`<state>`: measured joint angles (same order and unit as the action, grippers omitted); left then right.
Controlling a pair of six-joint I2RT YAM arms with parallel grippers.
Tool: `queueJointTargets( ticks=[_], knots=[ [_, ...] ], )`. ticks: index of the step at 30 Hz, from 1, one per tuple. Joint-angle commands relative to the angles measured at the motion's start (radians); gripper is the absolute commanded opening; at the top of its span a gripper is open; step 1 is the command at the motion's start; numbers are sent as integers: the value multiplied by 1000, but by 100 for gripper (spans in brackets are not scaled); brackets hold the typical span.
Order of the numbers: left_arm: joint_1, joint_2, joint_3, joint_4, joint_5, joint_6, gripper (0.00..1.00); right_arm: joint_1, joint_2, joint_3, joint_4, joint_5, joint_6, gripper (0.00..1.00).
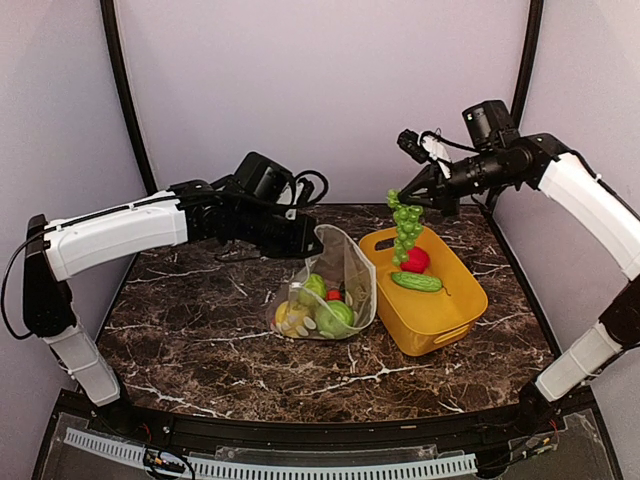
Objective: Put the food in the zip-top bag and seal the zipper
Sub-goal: Place the fake fruit in the zipper food storage bag.
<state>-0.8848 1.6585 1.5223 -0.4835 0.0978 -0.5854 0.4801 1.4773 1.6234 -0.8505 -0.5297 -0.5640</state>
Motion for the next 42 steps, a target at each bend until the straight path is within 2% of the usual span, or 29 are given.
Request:
queueJointTargets(
  ticks=[1, 12, 17, 25, 35, 42],
  knots=[
    [0, 35, 38, 61, 14, -30, 1, 8, -16, 73, 19, -268, 57, 0],
    [11, 43, 47, 117, 17, -72, 1, 16, 34, 96, 62, -552, 179, 0],
    [19, 30, 45, 104, 20, -77, 1, 59, 70, 120, 64, -577, 164, 0],
    [20, 12, 23, 114, 26, -93, 1, 180, 103, 57, 97, -389, 79, 0],
    [24, -19, -2, 106, 23, -87, 1, 203, 137, -31, 186, -250, 47, 0],
    [26, -25, -7, 104, 28, -83, 1, 265, 147, -84, 209, -120, -28, 0]
  ],
)
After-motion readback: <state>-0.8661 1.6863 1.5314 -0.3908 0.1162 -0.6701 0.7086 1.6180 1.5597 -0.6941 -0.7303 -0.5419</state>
